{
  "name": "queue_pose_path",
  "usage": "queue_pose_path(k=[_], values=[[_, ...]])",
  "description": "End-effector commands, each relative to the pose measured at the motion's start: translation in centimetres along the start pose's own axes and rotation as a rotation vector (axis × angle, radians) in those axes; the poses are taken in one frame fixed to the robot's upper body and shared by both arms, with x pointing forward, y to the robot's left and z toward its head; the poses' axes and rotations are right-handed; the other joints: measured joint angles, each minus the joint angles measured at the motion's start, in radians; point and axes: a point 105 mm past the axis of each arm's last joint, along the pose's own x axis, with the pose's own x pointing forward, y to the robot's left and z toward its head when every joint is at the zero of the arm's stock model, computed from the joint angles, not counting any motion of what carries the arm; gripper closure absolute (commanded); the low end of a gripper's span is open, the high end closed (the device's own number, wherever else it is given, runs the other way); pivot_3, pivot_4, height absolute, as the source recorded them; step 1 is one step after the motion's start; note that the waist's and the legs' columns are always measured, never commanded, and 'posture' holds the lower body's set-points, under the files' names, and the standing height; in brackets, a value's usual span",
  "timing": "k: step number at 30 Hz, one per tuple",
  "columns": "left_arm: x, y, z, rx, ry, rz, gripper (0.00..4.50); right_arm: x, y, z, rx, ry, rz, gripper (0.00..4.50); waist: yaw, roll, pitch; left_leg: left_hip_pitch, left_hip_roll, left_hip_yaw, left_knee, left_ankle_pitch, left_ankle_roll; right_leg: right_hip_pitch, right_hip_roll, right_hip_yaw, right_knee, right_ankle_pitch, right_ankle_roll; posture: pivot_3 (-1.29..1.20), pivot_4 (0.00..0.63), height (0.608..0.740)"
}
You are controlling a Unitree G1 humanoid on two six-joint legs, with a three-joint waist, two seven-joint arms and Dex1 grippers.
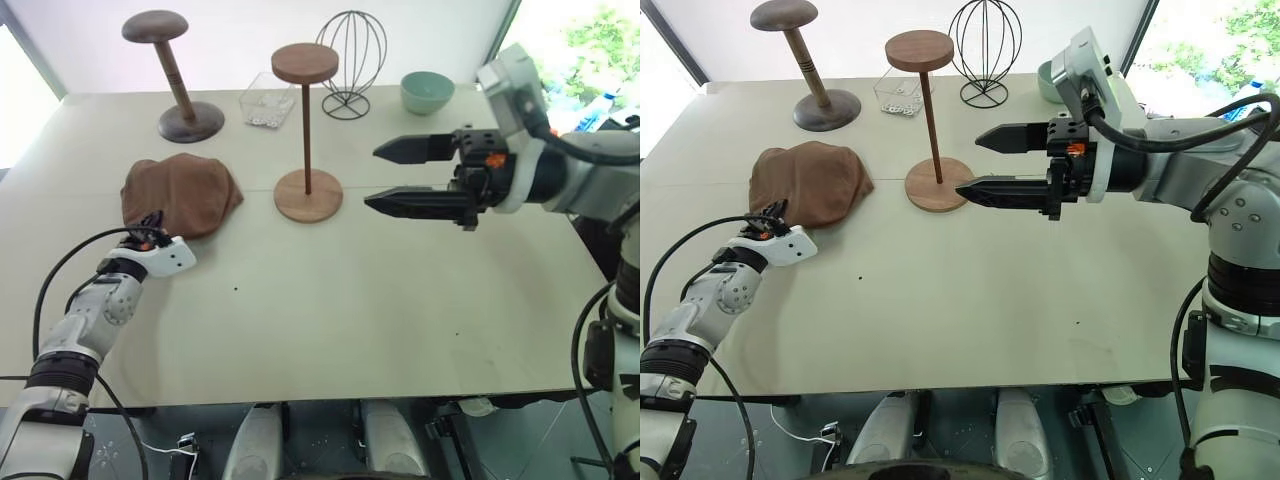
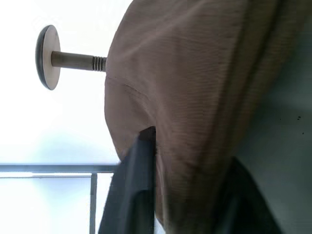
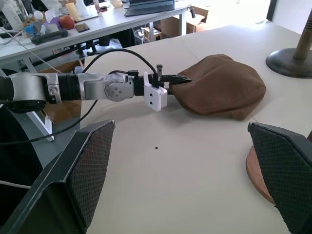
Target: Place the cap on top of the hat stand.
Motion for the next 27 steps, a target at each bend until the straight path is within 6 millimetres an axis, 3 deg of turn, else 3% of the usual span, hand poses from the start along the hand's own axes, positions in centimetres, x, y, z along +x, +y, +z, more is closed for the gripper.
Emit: queue_pose_path(k=[1, 7, 13, 18, 20, 23, 27], values=[[0.2, 2.5, -0.5, -0.006, 0.010, 0.071, 4.46, -1.1, 0.4, 1.5, -0.040, -0.050, 0.002, 0.00, 0.000, 0.000, 0.000, 0.000, 0.000, 0.000, 0.000, 0.000, 0.000, 0.000, 0.000, 0.000, 0.000, 0.000, 0.000, 0.00, 0.150, 0.740], [0.2, 5.9, -0.5, -0.012, 0.008, 0.159, 4.46, -1.4, -0.1, 1.5, -0.068, -0.038, -0.023, 0.00, 0.000, 0.000, 0.000, 0.000, 0.000, 0.000, 0.000, 0.000, 0.000, 0.000, 0.000, 0.000, 0.000, 0.000, 0.000, 0.00, 0.150, 0.740], [0.5, 14.8, 1.8, -0.024, -0.076, 0.357, 4.46, -3.1, -0.7, 2.2, -0.095, -0.043, -0.061, 0.00, 0.004, -0.001, 0.001, -0.001, 0.000, 0.000, 0.000, 0.000, 0.000, -0.001, 0.000, 0.000, 0.000, 0.000, 0.000, 0.00, 0.150, 0.740], [0.2, 23.2, 6.6, -0.018, -0.250, 0.521, 4.46, -4.7, -1.5, 3.1, -0.152, -0.035, -0.116, 0.00, 0.002, -0.001, 0.001, -0.005, 0.000, -0.001, 0.003, 0.000, 0.000, -0.002, 0.000, -0.001, -0.001, 0.000, 0.000, 0.00, 0.150, 0.740], [-0.2, 26.4, 9.5, -0.044, -0.350, 0.580, 4.46, -5.5, -1.7, 4.1, -0.170, -0.055, -0.130, 0.00, 0.001, -0.002, 0.001, -0.006, -0.001, 0.000, 0.004, 0.000, 0.000, -0.002, 0.000, -0.001, -0.002, 0.001, 0.002, 0.00, 0.150, 0.740], [-0.4, 28.5, 13.1, -0.095, -0.476, 0.592, 4.46, -6.3, -1.9, 5.0, -0.189, -0.069, -0.148, 0.00, -0.001, -0.001, 0.001, -0.011, -0.001, -0.001, 0.008, 0.000, 0.000, -0.004, 0.000, 0.000, -0.002, 0.002, 0.004, 0.00, 0.150, 0.740], [-0.2, 28.8, 17.1, -0.140, -0.597, 0.565, 4.46, -6.6, -2.1, 5.2, -0.195, -0.076, -0.157, 0.00, -0.003, -0.001, 0.001, -0.011, -0.001, -0.001, 0.010, 0.000, 0.001, -0.004, 0.000, 0.000, -0.002, 0.003, 0.005, 0.00, 0.150, 0.740]])
